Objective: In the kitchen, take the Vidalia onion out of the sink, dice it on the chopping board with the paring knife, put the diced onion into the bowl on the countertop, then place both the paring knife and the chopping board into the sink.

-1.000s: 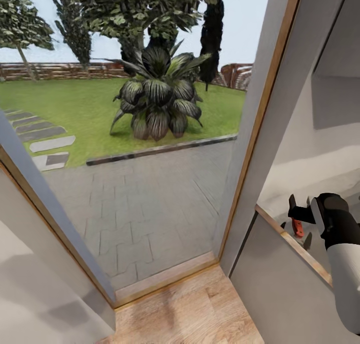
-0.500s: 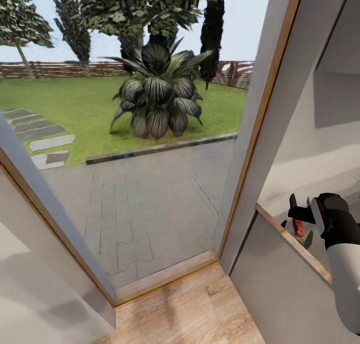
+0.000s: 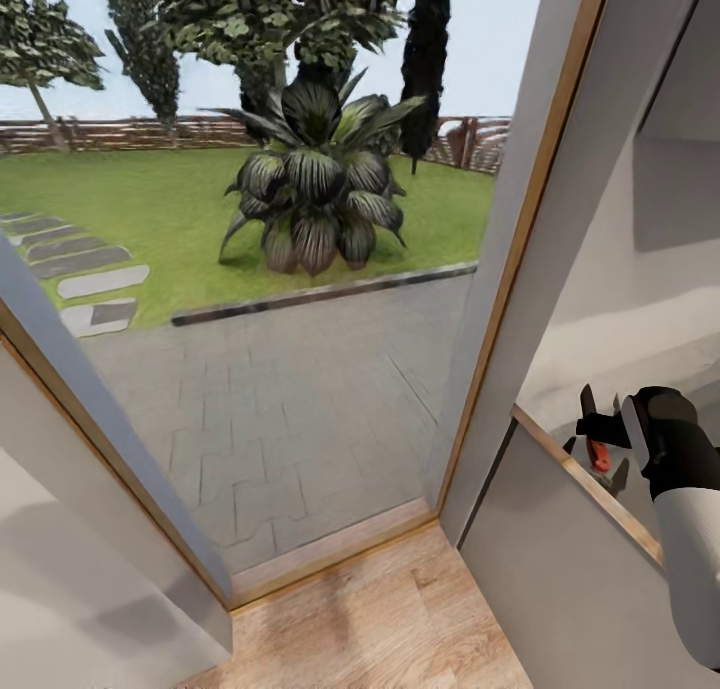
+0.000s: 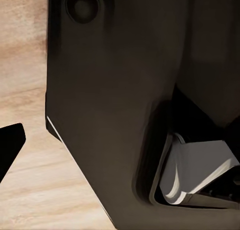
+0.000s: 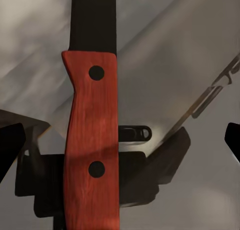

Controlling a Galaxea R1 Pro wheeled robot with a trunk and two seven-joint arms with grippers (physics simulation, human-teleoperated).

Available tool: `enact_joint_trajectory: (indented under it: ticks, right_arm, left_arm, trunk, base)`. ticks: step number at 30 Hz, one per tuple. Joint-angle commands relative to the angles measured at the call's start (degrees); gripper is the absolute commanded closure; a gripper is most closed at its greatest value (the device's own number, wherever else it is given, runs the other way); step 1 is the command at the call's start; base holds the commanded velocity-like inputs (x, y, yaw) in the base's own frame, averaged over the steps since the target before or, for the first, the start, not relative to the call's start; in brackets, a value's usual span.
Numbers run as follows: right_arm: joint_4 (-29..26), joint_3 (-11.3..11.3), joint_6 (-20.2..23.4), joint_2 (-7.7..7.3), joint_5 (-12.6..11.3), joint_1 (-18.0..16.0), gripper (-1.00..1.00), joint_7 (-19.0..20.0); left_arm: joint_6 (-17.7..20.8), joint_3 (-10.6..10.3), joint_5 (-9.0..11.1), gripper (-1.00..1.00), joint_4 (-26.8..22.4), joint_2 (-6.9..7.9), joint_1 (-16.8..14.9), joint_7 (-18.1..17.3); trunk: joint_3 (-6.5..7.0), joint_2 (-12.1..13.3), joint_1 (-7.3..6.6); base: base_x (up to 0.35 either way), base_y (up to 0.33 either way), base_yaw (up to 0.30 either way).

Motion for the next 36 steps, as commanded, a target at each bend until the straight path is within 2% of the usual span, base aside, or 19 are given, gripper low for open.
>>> enact_joint_trajectory:
  ticks: [1, 9, 20, 36]
  right_arm:
    - [-0.04, -0.04, 0.24, 0.01, 0.31, -0.04, -1.00, 0.14]
    - [-0.04, -0.04, 0.24, 0.01, 0.31, -0.04, -1.00, 0.14]
    - [-0.04, -0.04, 0.24, 0.01, 0.31, -0.04, -1.00, 0.14]
    - [-0.04, -0.04, 0.24, 0.01, 0.31, -0.04, -1.00, 0.14]
  left_arm:
    - [-0.06, 0.28, 0.01, -1.00, -0.10, -0.09, 0.03, -0.04]
    - [-0.13, 0.16, 0.00, -1.00, -0.08, -0.50, 0.03, -0.08]
    - [-2.15, 0.14, -0.01, -1.00, -0.03, 0.86, 0.03, -0.18]
    - [-2.31, 0.17, -0.03, -1.00, -0.02, 0.99, 0.03, -0.18]
  trunk:
    - [-0.06, -0.04, 0.01]
    - [-0.08, -0.04, 0.01]
    - [-0.13, -0.04, 0.01]
    - [-0.34, -0.04, 0.01]
  base:
    - [0.000, 0.000, 0.000]
    - [0.000, 0.000, 0.000]
    - [0.000, 0.000, 0.000]
    - [0.000, 0.044, 0.000]
